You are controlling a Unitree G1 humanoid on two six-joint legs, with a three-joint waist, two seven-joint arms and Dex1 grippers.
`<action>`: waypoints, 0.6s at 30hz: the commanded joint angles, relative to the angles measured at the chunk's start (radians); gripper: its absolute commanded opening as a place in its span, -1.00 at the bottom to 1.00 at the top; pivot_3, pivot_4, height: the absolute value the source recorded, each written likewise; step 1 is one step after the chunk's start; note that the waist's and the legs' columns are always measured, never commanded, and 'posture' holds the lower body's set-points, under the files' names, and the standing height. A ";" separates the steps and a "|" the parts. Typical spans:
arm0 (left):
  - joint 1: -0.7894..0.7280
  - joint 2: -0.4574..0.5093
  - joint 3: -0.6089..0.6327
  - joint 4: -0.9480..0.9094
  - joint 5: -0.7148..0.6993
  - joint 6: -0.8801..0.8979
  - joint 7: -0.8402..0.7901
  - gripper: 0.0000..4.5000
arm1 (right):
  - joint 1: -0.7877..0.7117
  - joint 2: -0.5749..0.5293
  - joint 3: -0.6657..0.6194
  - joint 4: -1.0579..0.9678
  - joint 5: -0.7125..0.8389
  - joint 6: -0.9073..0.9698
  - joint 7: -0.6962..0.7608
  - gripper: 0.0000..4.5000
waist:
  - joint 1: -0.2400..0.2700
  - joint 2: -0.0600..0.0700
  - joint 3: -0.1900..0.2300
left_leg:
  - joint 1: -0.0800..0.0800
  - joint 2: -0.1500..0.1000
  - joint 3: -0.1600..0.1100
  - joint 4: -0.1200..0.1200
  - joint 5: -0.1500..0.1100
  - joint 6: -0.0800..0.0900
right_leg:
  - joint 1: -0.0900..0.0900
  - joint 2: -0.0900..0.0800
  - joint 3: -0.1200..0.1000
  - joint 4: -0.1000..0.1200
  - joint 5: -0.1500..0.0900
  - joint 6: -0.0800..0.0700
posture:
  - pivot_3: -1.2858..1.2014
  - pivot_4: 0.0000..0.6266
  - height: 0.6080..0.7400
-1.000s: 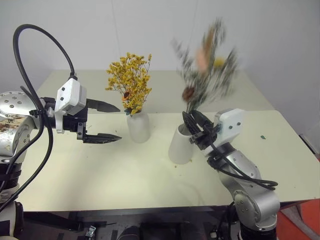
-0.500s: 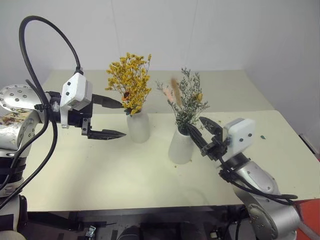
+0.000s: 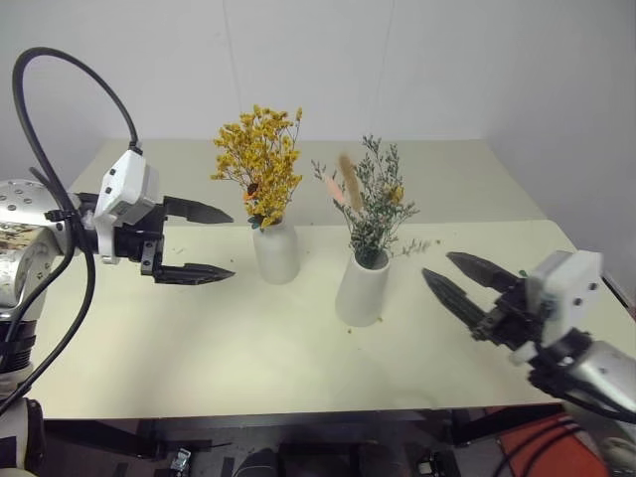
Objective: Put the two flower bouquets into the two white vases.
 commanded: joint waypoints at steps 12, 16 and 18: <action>0.231 0.009 0.196 -0.035 -0.080 -0.032 -0.003 1.00 | 0.179 -0.361 -0.430 0.392 -0.006 -0.005 0.514 0.36 | 0.021 -0.001 0.000 | 0.008 0.001 0.000 -0.003 0.000 0.000 | 0.009 0.000 -0.002 -0.005 -0.005 -0.007 | 0.03 -0.52 1.00; 0.284 -0.004 0.229 -0.059 -0.094 -0.044 0.015 1.00 | 0.176 -0.373 -0.425 0.411 -0.012 0.003 0.554 0.95 | 0.022 -0.001 0.000 | 0.008 0.001 0.000 -0.004 0.000 0.000 | 0.009 -0.001 -0.002 -0.006 -0.005 -0.007 | 0.03 -0.52 1.00; 0.303 -0.007 0.236 -0.062 -0.096 -0.052 0.016 1.00 | 0.181 -0.384 -0.424 0.417 -0.013 0.016 0.583 0.98 | 0.022 -0.001 0.000 | 0.008 0.001 0.000 -0.004 0.000 0.000 | 0.010 -0.001 -0.002 -0.006 -0.005 -0.007 | 0.03 -0.52 1.00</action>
